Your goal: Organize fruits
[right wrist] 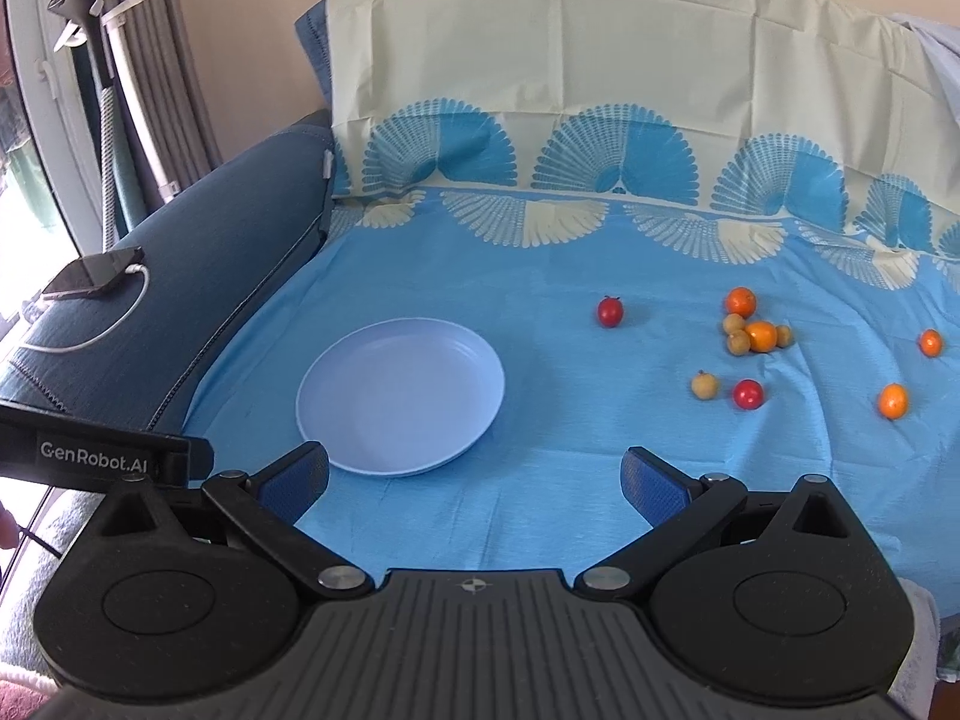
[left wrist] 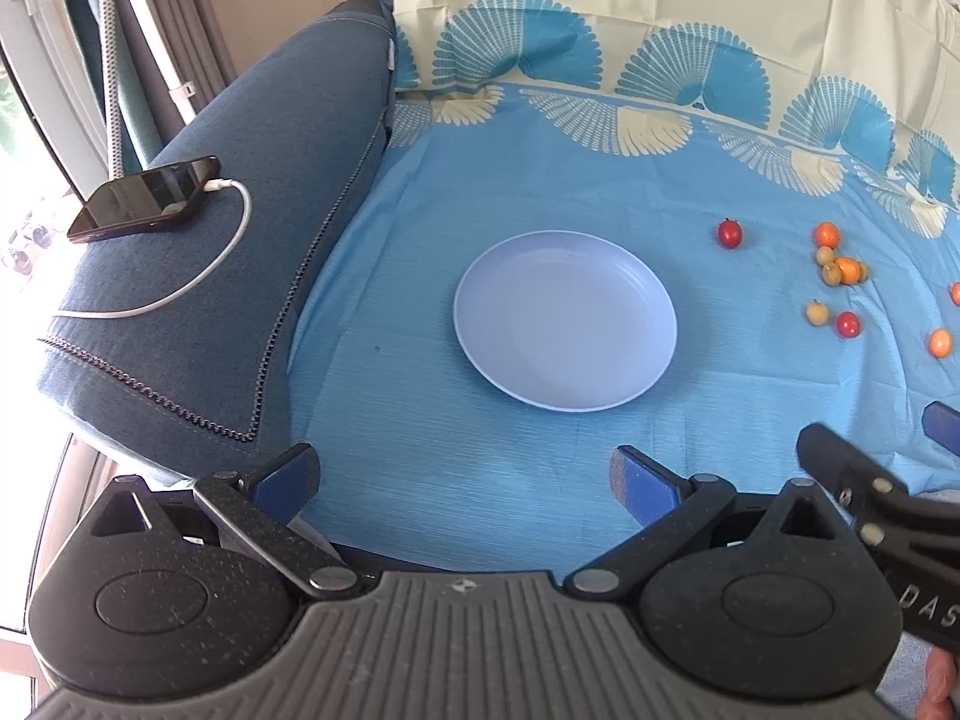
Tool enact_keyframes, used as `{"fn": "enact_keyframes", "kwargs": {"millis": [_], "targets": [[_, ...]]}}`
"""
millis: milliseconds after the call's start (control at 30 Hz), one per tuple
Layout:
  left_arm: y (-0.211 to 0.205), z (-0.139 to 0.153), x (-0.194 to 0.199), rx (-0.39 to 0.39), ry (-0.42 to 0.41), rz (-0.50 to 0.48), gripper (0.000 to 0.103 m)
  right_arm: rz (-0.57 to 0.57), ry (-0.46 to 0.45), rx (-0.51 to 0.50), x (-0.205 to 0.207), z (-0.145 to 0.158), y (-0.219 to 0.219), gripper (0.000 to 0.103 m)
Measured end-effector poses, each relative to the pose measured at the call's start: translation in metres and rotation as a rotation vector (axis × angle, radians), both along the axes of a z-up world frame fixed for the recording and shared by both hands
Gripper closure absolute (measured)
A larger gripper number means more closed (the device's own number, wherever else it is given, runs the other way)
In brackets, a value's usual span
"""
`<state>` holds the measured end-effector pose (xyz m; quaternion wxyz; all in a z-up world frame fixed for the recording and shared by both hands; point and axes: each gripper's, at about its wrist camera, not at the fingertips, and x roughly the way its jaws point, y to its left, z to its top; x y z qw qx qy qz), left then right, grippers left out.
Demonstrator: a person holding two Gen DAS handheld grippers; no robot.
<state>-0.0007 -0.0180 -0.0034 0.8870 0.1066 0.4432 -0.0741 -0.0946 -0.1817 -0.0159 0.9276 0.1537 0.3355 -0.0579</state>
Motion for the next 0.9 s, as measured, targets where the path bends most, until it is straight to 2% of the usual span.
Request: {"fn": "enact_keyframes", "kwargs": {"millis": [33,267,467,733,900], "targets": [[-0.002,0.000,0.000,-0.016,0.014,-0.004,0.000,-0.014,-0.001,0.001,-0.001,-0.001,-0.003,0.000],[-0.032,-0.009,0.005,0.043,0.040,-0.053,0.000,-0.124,0.017,0.027,-0.009,-0.010,-0.033,0.000],[-0.073,-0.018,0.015,0.030,0.082,-0.117,0.000,-0.257,0.025,0.036,-0.020,-0.023,-0.079,0.000],[-0.177,-0.038,0.033,0.011,0.098,-0.268,0.000,-0.510,0.041,-0.019,-0.039,-0.055,-0.184,0.000],[-0.251,-0.077,0.065,0.006,0.148,-0.330,0.000,-0.598,0.071,-0.052,-0.028,-0.094,-0.252,0.000]]}}
